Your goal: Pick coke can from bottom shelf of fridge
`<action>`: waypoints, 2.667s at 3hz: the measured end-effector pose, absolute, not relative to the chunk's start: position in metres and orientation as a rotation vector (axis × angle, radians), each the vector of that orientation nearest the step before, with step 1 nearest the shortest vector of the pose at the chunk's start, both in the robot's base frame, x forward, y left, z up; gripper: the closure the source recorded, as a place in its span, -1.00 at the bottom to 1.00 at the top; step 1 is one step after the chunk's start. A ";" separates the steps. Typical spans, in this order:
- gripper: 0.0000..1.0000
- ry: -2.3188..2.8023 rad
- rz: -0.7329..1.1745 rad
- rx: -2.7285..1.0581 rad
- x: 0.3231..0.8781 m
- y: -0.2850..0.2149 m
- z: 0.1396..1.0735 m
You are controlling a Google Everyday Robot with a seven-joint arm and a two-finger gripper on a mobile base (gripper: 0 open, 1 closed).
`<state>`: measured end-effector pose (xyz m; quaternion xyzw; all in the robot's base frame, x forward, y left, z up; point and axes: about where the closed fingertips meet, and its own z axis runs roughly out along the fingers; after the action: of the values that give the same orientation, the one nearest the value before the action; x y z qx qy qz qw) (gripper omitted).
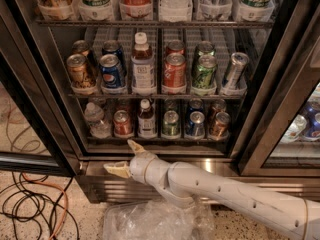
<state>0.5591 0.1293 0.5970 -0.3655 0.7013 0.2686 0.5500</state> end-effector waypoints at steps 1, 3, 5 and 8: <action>-0.99 1.612 0.618 -0.869 0.586 0.146 0.585; -0.68 1.549 0.571 -0.798 0.652 0.141 0.592; -0.30 1.505 0.535 -0.792 0.654 0.147 0.591; 0.00 1.432 0.533 -0.781 0.677 0.160 0.597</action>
Offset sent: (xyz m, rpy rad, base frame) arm 0.1476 0.0184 -0.0012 0.0958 -0.2066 -0.0886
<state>0.6769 0.1597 0.5970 -0.3443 0.6315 0.2352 0.6538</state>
